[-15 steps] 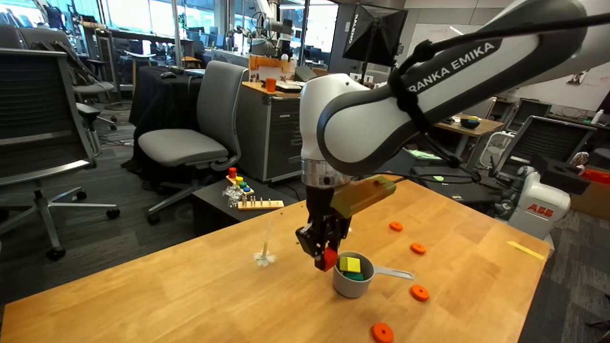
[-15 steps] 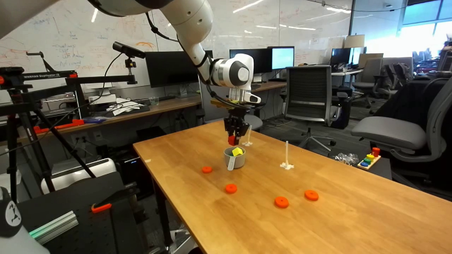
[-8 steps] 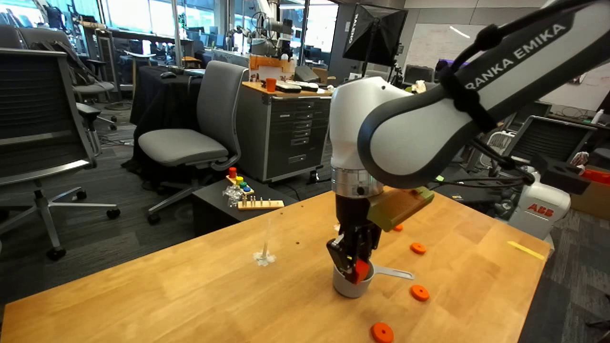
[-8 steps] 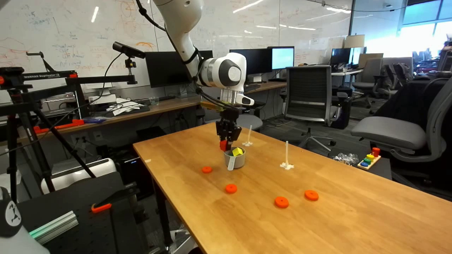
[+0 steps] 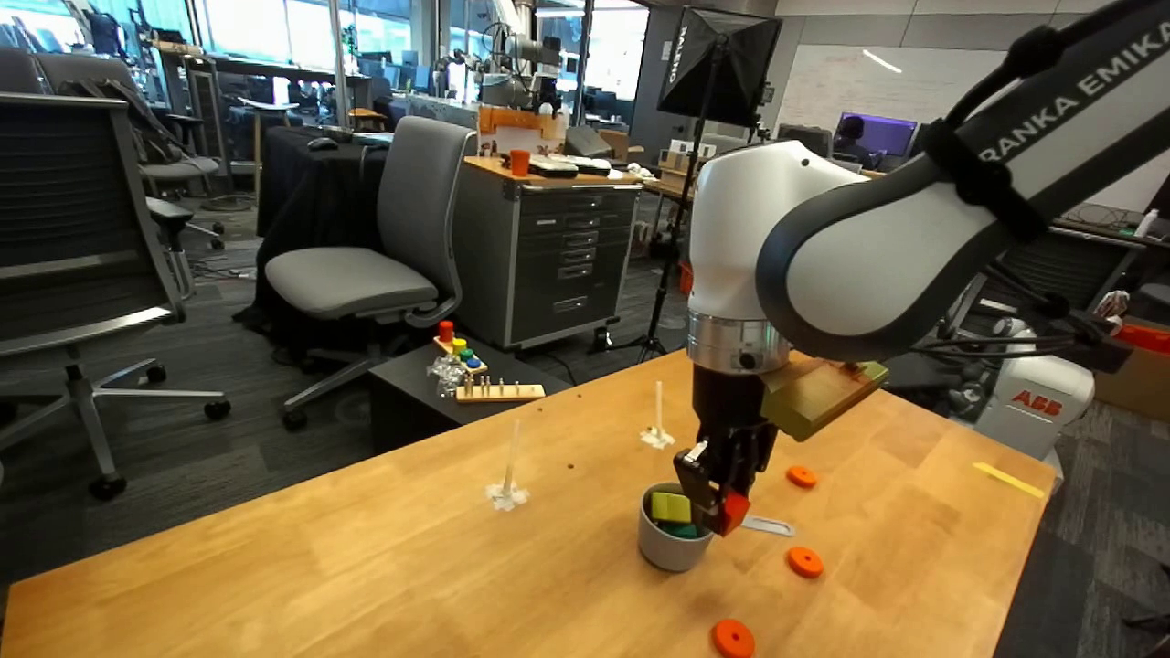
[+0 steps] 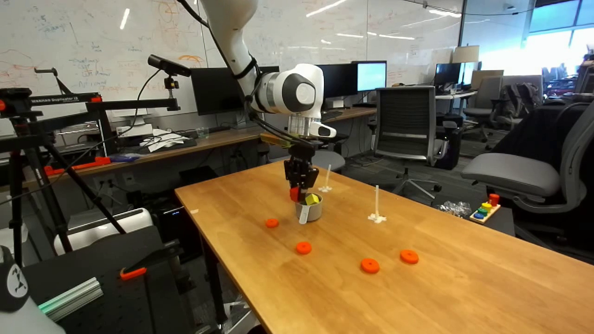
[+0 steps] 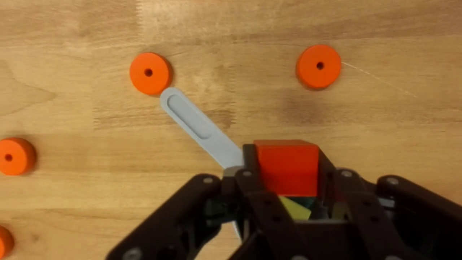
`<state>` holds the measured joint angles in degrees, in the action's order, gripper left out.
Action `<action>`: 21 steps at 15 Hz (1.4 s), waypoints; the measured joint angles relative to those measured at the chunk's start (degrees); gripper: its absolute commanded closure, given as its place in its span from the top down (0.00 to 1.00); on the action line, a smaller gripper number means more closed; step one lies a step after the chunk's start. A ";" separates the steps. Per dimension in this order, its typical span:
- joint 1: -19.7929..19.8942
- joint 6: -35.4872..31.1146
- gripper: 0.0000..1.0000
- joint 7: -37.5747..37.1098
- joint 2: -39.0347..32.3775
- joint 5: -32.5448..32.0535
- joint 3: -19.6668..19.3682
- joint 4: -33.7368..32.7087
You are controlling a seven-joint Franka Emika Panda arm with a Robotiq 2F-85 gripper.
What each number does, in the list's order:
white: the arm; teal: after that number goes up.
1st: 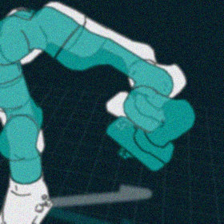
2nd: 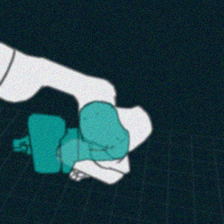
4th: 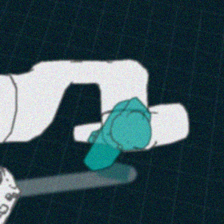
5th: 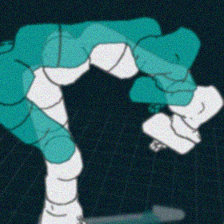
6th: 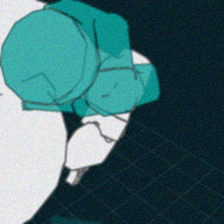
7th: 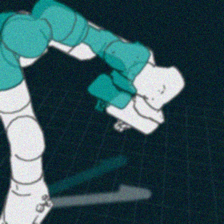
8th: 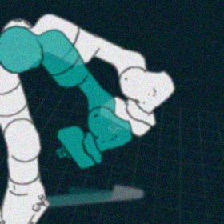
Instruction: Put the blocks in the cup
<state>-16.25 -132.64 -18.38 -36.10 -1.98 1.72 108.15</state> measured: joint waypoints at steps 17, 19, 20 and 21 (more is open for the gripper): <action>0.19 -4.10 0.99 0.17 -0.12 -1.53 -0.28 -0.56; 0.23 -4.03 1.00 0.17 -0.48 -1.55 -0.45 -1.13; 0.34 -3.85 1.00 0.17 -0.78 -1.55 -0.46 -1.60; 0.47 -3.37 1.00 0.17 -1.09 -1.40 -0.43 -2.25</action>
<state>-15.78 -136.01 -18.21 -37.19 -3.38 1.29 105.90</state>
